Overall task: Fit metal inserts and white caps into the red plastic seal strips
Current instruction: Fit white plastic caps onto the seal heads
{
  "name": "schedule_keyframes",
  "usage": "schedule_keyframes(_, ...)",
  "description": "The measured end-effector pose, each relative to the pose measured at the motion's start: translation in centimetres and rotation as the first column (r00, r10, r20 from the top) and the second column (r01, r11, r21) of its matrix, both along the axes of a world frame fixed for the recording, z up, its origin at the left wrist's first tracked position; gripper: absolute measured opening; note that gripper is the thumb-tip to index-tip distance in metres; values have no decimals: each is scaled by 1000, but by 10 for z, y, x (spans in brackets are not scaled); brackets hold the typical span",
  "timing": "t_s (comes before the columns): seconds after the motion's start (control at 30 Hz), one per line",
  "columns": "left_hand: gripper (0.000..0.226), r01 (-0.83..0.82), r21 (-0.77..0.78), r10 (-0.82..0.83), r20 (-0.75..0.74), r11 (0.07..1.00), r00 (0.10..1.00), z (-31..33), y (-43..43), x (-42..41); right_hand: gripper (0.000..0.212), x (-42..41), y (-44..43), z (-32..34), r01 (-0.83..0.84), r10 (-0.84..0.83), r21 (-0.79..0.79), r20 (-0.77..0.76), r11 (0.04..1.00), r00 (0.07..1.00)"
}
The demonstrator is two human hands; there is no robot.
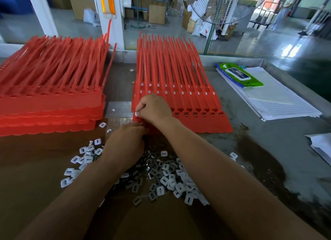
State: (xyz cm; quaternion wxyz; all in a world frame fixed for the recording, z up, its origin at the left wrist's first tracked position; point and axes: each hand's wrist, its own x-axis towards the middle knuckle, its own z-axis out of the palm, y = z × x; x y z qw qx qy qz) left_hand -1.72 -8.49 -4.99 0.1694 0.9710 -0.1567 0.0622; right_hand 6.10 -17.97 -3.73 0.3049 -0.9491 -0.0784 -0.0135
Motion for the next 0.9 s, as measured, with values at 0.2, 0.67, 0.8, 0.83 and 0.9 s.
schedule_keyframes(0.2, 37, -14, -27, 14, 17, 1000, 1000, -1, 1, -1, 28, 16, 2, 3, 32, -37, -42, -143, 999, 989)
schedule_keyframes(0.67, 38, -8, -24, 8, 19, 1000, 1000, -2, 1, 0, 36, 23, -1, 11, 5, -12, -24, -301, 1000, 954)
schedule_keyframes(0.8, 39, -11, -20, 12, 12, 1000, 1000, -2, 0, 1, 18, 22, 4, 6, 35, -46, -52, -227, 998, 973)
schedule_keyframes(0.83, 40, -13, -21, 13, 12, 1000, 1000, -2, 1, 1, 20, 23, 5, 5, 33, -46, -65, -211, 997, 976)
schedule_keyframes(0.9, 40, -17, -27, 17, 6, 1000, 1000, -3, 0, 1, 28, 20, 7, 4, 32, -47, -92, -162, 995, 986)
